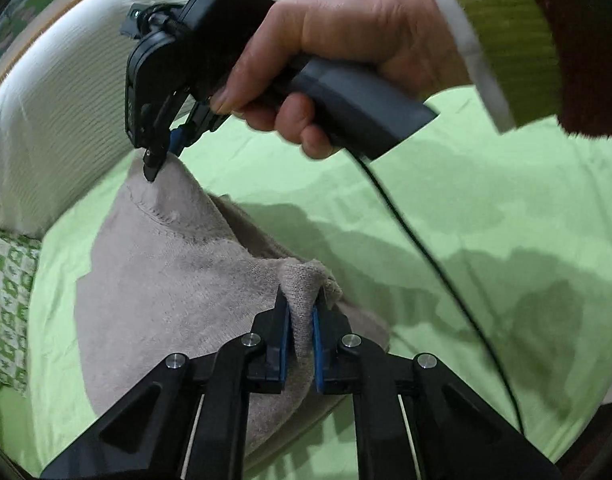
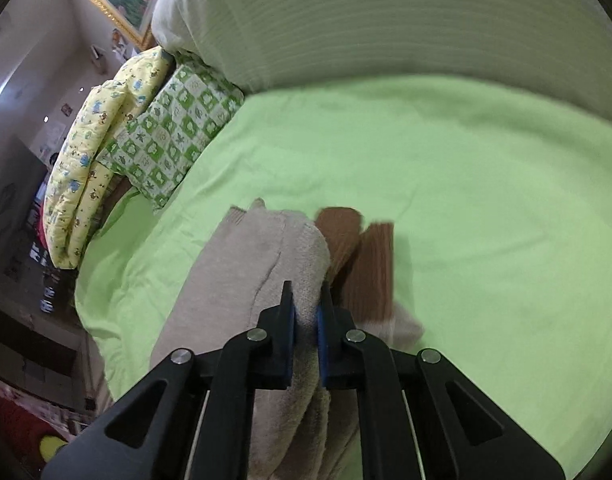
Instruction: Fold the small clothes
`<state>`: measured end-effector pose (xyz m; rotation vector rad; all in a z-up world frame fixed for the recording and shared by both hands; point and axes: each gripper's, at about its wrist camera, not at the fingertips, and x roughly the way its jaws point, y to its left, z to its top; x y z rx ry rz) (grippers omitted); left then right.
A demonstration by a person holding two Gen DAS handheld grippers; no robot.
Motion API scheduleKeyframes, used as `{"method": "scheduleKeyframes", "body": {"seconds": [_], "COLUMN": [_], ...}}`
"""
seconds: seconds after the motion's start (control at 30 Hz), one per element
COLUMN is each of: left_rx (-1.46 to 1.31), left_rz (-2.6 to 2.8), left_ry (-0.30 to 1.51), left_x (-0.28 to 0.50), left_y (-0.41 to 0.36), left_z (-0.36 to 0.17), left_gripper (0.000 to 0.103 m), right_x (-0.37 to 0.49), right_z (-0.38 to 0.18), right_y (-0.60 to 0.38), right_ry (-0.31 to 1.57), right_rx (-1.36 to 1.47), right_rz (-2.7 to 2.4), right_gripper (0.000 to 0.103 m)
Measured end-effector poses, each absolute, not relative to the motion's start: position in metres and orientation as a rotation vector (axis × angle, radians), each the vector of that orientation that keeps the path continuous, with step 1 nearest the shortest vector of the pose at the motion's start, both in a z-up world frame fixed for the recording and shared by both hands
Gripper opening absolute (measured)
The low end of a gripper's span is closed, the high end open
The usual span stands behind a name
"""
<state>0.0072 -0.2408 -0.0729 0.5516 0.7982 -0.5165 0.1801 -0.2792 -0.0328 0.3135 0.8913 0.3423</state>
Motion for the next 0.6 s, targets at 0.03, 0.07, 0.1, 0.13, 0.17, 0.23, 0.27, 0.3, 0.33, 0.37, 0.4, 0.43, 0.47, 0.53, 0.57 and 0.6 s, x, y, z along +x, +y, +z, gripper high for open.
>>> {"method": "scheduleKeyframes", "body": {"seconds": [0.03, 0.07, 0.1, 0.13, 0.17, 0.23, 0.27, 0.3, 0.33, 0.37, 0.4, 0.43, 0.47, 0.53, 0.57, 0.6], "left_rx": [0.554, 0.552, 0.546, 0.545, 0.552, 0.562, 0.57, 0.575, 0.578, 0.579, 0.576, 0.568, 0.555, 0.535, 0.519, 0.51], "left_rz": [-0.52, -0.53, -0.542, -0.555, -0.559, -0.572, -0.573, -0.573, -0.574, -0.568, -0.56, -0.556, -0.554, -0.544, -0.543, -0.538], "left_ry": [0.804, 0.814, 0.83, 0.848, 0.857, 0.87, 0.876, 0.882, 0.885, 0.89, 0.9, 0.906, 0.91, 0.91, 0.893, 0.88], "left_x": [0.008, 0.009, 0.01, 0.01, 0.01, 0.008, 0.007, 0.01, 0.01, 0.012, 0.013, 0.013, 0.013, 0.014, 0.009, 0.004], "left_y": [-0.244, -0.247, -0.248, -0.25, -0.25, -0.25, -0.249, -0.246, -0.245, -0.244, -0.243, -0.243, -0.243, -0.241, -0.239, -0.236], "left_z": [-0.078, -0.082, -0.086, -0.092, -0.096, -0.101, -0.104, -0.106, -0.108, -0.111, -0.112, -0.113, -0.109, -0.099, -0.091, -0.085], "left_gripper": [0.007, 0.007, 0.007, 0.007, 0.007, 0.007, 0.007, 0.007, 0.008, 0.012, 0.014, 0.02, 0.026, 0.046, 0.052, 0.056], "right_x": [0.184, 0.187, 0.189, 0.19, 0.19, 0.186, 0.184, 0.183, 0.183, 0.183, 0.182, 0.181, 0.18, 0.172, 0.167, 0.16], "right_z": [-0.04, -0.046, -0.055, -0.067, -0.072, -0.083, -0.085, -0.086, -0.087, -0.087, -0.085, -0.083, -0.081, -0.072, -0.068, -0.064], "right_y": [-0.282, -0.283, -0.284, -0.286, -0.287, -0.29, -0.292, -0.294, -0.296, -0.296, -0.295, -0.293, -0.293, -0.298, -0.3, -0.303], "right_ry": [0.909, 0.926, 0.95, 0.974, 0.986, 0.999, 0.987, 0.98, 0.982, 0.985, 0.986, 0.988, 0.991, 0.968, 0.954, 0.935], "right_rx": [0.318, 0.313, 0.308, 0.3, 0.295, 0.319, 0.34, 0.366, 0.383, 0.38, 0.371, 0.365, 0.368, 0.394, 0.407, 0.425], "right_rz": [0.331, 0.318, 0.302, 0.285, 0.276, 0.275, 0.276, 0.275, 0.275, 0.264, 0.252, 0.231, 0.218, 0.195, 0.185, 0.177], "right_gripper": [0.009, 0.009, 0.009, 0.009, 0.009, 0.009, 0.009, 0.01, 0.01, 0.011, 0.017, 0.022, 0.029, 0.036, 0.039, 0.04]}}
